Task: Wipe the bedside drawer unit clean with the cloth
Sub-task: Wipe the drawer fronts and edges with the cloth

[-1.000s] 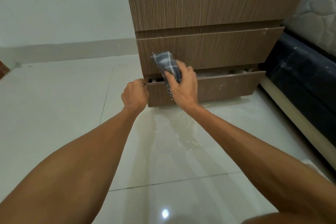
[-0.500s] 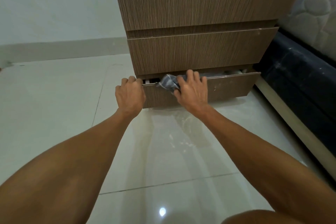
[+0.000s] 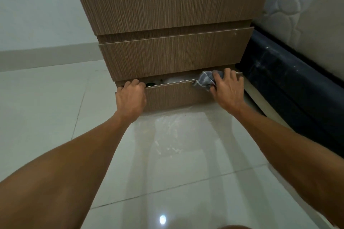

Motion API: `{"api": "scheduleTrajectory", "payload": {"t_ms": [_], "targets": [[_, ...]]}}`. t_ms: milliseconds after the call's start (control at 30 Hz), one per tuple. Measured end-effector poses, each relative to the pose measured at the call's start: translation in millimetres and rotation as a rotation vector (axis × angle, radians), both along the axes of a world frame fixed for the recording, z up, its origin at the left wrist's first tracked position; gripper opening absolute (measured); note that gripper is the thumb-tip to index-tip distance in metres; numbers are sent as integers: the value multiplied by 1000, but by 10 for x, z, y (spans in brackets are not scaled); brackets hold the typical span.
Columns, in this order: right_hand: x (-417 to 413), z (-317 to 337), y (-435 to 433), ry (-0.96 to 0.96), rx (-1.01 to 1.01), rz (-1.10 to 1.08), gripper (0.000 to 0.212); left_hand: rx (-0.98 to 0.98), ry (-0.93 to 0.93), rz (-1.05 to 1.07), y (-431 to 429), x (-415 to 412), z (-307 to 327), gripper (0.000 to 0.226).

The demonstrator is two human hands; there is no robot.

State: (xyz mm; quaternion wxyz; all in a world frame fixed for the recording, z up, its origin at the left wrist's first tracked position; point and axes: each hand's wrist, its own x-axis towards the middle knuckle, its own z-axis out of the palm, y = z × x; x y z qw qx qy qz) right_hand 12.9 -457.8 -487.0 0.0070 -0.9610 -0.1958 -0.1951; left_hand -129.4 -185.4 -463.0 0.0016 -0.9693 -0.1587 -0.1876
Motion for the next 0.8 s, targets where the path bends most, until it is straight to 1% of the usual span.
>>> {"api": "scheduleTrajectory", "payload": {"t_ms": [200, 267, 300, 333, 400, 467, 533, 600, 633, 667, 733, 800], "targets": [[221, 104, -410, 130, 80, -164, 56, -15, -6, 14, -14, 28, 12, 19], [232, 182, -471, 193, 176, -267, 50, -15, -11, 2, 15, 23, 22, 19], [234, 191, -504, 228, 277, -349, 46, -17, -15, 1, 39, 5, 26, 19], [229, 181, -534, 265, 419, -448, 42, -24, -22, 8, 77, -20, 28, 20], [194, 120, -585, 332, 770, -661, 39, -52, -36, 37, 184, -91, 26, 22], [174, 74, -582, 416, 1179, -784, 40, -71, -41, 64, 303, -163, 25, 23], [168, 104, -463, 541, 1605, -772, 44, -95, -40, 73, 389, -214, 37, 25], [193, 139, -257, 701, 1935, -633, 47, -140, -48, 73, 429, -241, 50, 25], [222, 133, -132, 775, 2040, -553, 50, -165, -56, 69, 440, -248, 51, 25], [266, 91, -7, 831, 2090, -502, 56, -189, -64, 64, 447, -251, 45, 24], [291, 45, 254, 900, 2150, -496, 64, -224, -80, 54, 460, -253, 30, 23], [183, 57, 517, 929, 2205, -519, 63, -252, -98, 51, 475, -244, 16, 22]]}}
